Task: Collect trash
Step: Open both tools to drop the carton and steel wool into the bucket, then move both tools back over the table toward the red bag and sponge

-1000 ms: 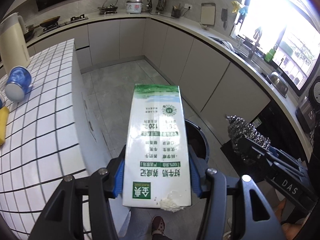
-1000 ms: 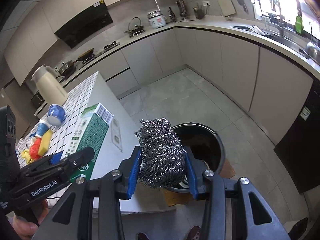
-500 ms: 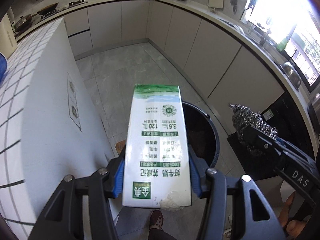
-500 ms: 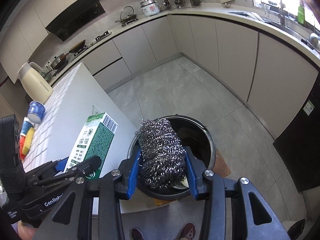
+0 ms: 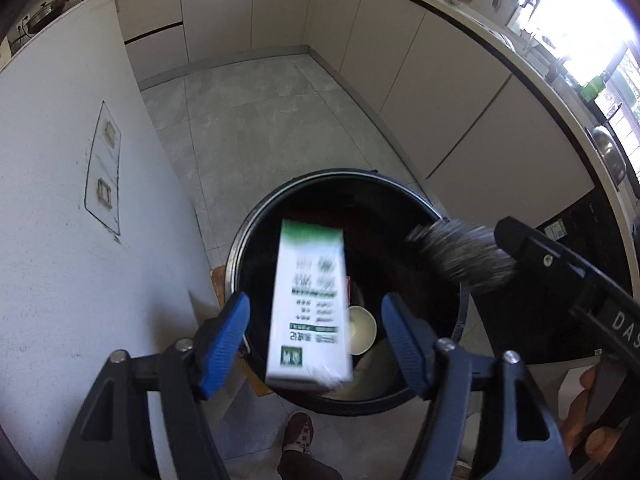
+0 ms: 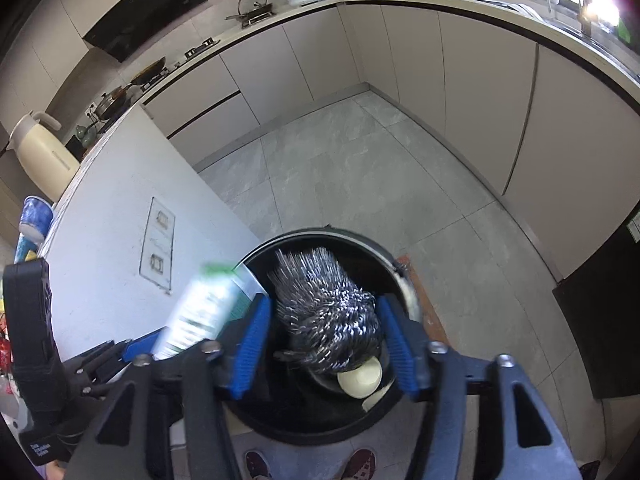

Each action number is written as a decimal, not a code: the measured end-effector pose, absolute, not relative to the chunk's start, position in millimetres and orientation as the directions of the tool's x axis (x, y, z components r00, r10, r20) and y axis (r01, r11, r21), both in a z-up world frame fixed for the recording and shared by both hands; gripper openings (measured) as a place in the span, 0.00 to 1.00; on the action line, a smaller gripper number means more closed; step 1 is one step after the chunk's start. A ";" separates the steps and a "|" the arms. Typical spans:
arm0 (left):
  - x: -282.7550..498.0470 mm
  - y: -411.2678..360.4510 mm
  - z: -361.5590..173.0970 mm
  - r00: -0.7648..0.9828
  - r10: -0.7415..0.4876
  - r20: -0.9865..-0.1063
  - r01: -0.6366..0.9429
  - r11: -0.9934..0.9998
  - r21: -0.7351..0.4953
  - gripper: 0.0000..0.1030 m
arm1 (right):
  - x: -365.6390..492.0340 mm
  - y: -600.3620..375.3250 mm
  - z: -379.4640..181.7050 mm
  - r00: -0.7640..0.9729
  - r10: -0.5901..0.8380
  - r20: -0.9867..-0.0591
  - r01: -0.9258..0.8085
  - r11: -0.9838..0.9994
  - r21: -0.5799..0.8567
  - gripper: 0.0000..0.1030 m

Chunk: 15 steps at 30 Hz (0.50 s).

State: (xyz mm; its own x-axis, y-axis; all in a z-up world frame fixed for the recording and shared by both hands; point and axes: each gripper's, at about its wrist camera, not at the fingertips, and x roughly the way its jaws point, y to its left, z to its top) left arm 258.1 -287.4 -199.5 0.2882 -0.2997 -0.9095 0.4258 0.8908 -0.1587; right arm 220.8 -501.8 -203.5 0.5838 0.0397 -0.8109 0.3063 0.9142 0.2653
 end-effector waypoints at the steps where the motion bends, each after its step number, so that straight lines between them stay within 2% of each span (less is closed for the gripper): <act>1: 257.9 -287.0 -197.7 0.300 -0.292 -0.908 0.424 0.893 -0.147 0.69 | 222.6 -502.8 -204.5 0.585 0.033 -0.810 0.309 0.915 0.260 0.59; 15: 238.9 -277.0 -127.8 0.407 -0.287 -0.867 0.431 0.897 -0.095 0.70 | 210.5 -495.0 -167.8 0.611 -0.021 -0.791 0.314 0.924 0.219 0.59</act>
State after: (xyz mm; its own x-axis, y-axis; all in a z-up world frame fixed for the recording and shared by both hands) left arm 238.9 -277.0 -127.8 0.4067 -0.2867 -0.8674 0.4309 0.8974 -0.0945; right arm 210.5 -495.0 -167.8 0.6114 -0.0208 -0.7911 0.3143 0.9238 0.2186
